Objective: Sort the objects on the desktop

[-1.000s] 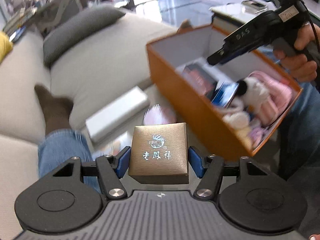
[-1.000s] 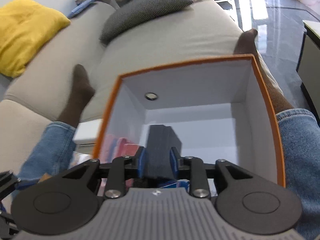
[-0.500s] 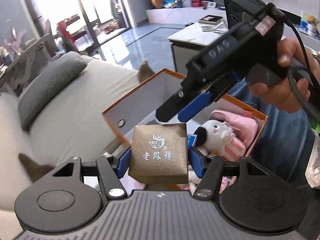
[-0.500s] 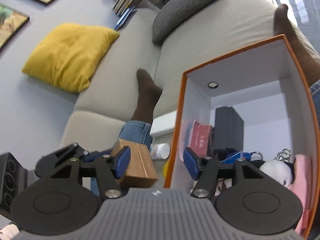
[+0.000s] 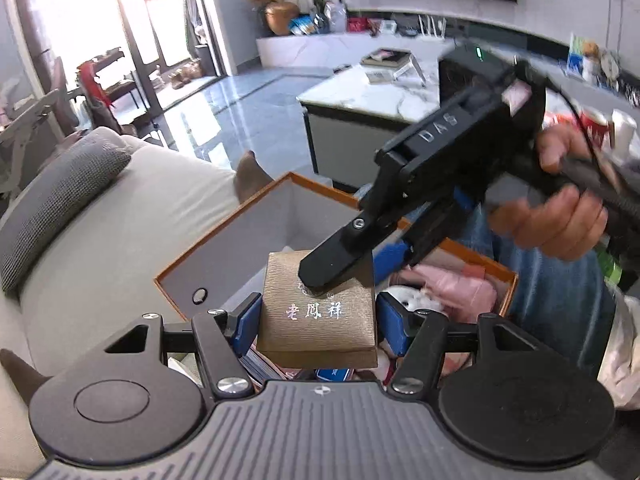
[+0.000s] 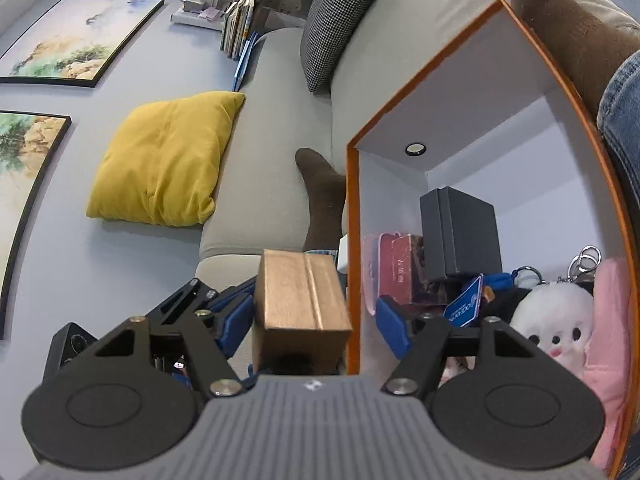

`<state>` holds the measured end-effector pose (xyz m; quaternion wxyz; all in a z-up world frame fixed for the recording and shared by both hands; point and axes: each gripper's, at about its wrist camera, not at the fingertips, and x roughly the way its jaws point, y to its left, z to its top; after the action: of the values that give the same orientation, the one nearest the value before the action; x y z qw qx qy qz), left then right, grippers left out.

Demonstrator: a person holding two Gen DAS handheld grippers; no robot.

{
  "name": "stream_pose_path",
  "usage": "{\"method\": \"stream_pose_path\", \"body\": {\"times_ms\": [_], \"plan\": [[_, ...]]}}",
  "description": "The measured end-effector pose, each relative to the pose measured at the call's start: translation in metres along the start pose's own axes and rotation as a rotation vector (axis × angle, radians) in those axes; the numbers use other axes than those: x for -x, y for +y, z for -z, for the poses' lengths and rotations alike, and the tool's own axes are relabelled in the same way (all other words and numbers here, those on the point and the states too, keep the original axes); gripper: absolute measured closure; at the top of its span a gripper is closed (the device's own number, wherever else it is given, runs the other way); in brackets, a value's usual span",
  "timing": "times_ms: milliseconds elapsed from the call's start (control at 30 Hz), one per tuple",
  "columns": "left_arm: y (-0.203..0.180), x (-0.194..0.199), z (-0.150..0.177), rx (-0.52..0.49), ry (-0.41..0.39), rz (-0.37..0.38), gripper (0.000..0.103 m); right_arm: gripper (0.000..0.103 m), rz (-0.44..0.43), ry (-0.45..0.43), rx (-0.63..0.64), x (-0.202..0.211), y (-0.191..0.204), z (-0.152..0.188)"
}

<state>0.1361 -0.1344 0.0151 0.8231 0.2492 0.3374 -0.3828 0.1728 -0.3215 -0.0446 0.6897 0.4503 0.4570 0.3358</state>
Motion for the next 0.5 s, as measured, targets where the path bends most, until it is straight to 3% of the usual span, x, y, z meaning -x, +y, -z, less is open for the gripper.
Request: {"method": "stream_pose_path", "body": {"times_ms": [200, 333, 400, 500], "plan": [[0.011, -0.013, 0.000, 0.024, 0.032, 0.036, 0.031, 0.049, 0.071, -0.005, 0.097, 0.001, 0.009, -0.002], [0.013, -0.006, 0.003, 0.006, 0.016, -0.001, 0.030, 0.052, 0.128, -0.035, 0.175, 0.002, 0.021, -0.005], [0.016, -0.003, 0.008, 0.005, 0.015, -0.024, 0.030, 0.053, 0.195, -0.075, 0.221, 0.005, 0.027, -0.008], [0.031, 0.001, 0.015, 0.082, 0.019, -0.058, 0.032, 0.053, 0.350, -0.149, 0.295, 0.008, 0.033, -0.013]]}}
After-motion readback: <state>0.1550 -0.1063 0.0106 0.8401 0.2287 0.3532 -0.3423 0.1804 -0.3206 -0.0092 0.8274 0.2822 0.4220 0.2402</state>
